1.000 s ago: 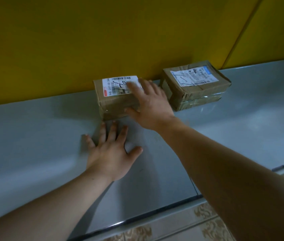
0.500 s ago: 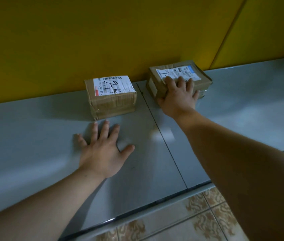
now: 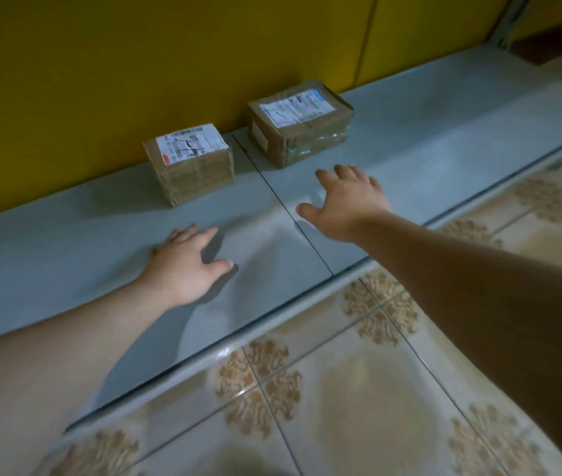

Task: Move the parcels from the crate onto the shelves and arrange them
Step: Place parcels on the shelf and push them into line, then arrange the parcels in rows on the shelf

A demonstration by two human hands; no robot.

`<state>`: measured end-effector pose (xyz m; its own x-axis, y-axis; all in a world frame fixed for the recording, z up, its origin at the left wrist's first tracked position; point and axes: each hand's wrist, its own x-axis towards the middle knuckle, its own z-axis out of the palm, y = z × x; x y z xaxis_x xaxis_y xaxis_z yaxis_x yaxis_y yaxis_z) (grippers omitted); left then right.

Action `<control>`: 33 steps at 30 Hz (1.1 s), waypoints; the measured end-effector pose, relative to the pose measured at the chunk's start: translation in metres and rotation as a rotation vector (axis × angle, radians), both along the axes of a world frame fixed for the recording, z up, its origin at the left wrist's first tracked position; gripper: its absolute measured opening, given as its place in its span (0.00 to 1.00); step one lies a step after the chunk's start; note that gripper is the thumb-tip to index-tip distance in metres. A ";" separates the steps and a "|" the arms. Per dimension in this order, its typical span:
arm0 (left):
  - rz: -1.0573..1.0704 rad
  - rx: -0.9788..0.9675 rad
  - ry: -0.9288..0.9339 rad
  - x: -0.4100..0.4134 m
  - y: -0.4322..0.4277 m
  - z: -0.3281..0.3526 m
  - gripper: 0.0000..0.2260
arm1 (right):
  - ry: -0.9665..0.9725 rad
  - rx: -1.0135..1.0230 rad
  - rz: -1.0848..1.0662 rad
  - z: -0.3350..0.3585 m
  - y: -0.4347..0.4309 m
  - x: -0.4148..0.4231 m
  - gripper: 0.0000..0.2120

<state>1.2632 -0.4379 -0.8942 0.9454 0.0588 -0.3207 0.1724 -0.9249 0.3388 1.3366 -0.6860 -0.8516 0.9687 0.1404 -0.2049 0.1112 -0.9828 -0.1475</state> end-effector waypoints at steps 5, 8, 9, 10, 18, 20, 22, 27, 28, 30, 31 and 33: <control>-0.156 -0.029 0.063 -0.041 -0.031 0.046 0.34 | 0.086 -0.017 -0.043 0.042 -0.018 -0.076 0.37; -0.247 -0.029 0.063 -0.073 -0.050 0.081 0.35 | 0.104 -0.026 -0.049 0.082 -0.025 -0.123 0.36; -0.268 -0.034 0.059 -0.084 -0.056 0.095 0.34 | 0.107 -0.034 -0.057 0.098 -0.027 -0.137 0.36; -0.281 -0.043 0.055 -0.097 -0.062 0.111 0.33 | 0.107 -0.041 -0.065 0.115 -0.030 -0.152 0.35; -0.329 -0.008 0.076 -0.194 -0.071 0.222 0.33 | 0.136 -0.073 -0.116 0.226 -0.051 -0.237 0.32; -0.300 0.008 0.072 -0.214 -0.068 0.239 0.33 | 0.145 -0.087 -0.099 0.240 -0.055 -0.247 0.32; -0.244 0.020 0.076 -0.236 -0.066 0.253 0.33 | 0.151 -0.106 -0.074 0.253 -0.062 -0.257 0.32; -0.084 0.003 0.106 -0.295 -0.076 0.292 0.32 | 0.175 -0.127 0.030 0.289 -0.083 -0.292 0.33; -0.061 0.003 0.108 -0.307 -0.080 0.300 0.32 | 0.181 -0.134 0.050 0.298 -0.087 -0.301 0.32; -0.025 -0.007 0.106 -0.330 -0.087 0.318 0.32 | 0.188 -0.147 0.083 0.316 -0.090 -0.316 0.31; -0.009 -0.017 0.102 -0.342 -0.090 0.330 0.32 | 0.185 -0.153 0.101 0.325 -0.090 -0.324 0.31; 0.020 -0.043 0.097 -0.366 -0.094 0.353 0.31 | 0.170 -0.164 0.141 0.345 -0.083 -0.340 0.31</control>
